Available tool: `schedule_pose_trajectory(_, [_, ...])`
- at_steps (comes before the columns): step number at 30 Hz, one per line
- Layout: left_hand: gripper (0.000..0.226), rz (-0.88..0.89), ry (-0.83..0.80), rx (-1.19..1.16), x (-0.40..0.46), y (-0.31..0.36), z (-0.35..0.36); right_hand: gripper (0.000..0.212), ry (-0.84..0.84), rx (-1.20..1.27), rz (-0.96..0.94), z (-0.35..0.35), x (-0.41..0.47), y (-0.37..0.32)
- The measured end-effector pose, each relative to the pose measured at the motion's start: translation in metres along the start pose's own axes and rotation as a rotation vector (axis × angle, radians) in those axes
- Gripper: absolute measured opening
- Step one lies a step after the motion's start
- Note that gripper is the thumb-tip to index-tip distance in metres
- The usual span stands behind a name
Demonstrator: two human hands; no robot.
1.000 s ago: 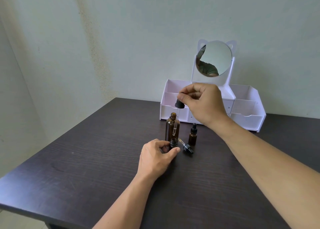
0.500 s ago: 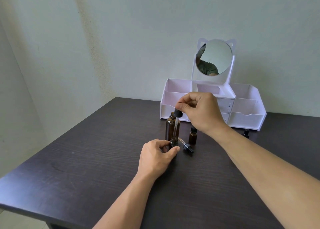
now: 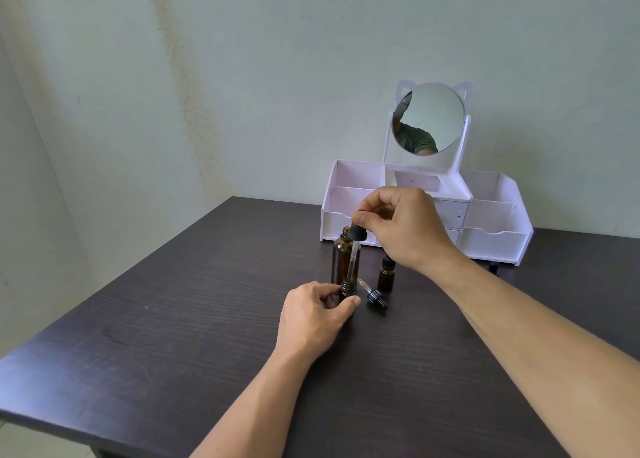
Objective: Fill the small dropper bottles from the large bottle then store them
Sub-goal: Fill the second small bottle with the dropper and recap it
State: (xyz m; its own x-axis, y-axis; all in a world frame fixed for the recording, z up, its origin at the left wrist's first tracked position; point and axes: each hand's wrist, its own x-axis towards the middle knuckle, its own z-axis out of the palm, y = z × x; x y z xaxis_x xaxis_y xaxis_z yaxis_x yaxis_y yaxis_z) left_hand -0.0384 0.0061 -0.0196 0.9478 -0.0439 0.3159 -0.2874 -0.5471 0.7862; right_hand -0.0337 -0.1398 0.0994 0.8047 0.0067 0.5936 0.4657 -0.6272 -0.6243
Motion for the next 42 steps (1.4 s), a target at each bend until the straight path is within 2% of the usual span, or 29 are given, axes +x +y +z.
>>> schedule_pose_trajectory(5, [0.023, 0.000, 0.004, -0.003, 0.000, -0.002, 0.001, 0.014, 0.030, 0.058, -0.014, -0.009, 0.008, -0.006])
schedule_pose_trajectory(10, [0.022, -0.008, 0.007, -0.015, 0.001, -0.004, 0.002, 0.004, 0.218, 0.129, -0.055, -0.021, 0.030, -0.017])
schedule_pose_trajectory(14, [0.022, -0.005, 0.007, -0.026, 0.001, -0.005, 0.003, 0.003, 0.263, 0.116, -0.079, -0.019, 0.043, -0.019])
schedule_pose_trajectory(28, [0.026, 0.000, -0.001, -0.017, 0.002, -0.005, 0.003, 0.003, 0.140, 0.010, 0.056, 0.024, 0.035, 0.020])
schedule_pose_trajectory(42, [0.027, -0.003, -0.013, -0.023, 0.001, -0.003, 0.002, 0.005, 0.140, 0.021, 0.100, 0.036, 0.028, 0.033])
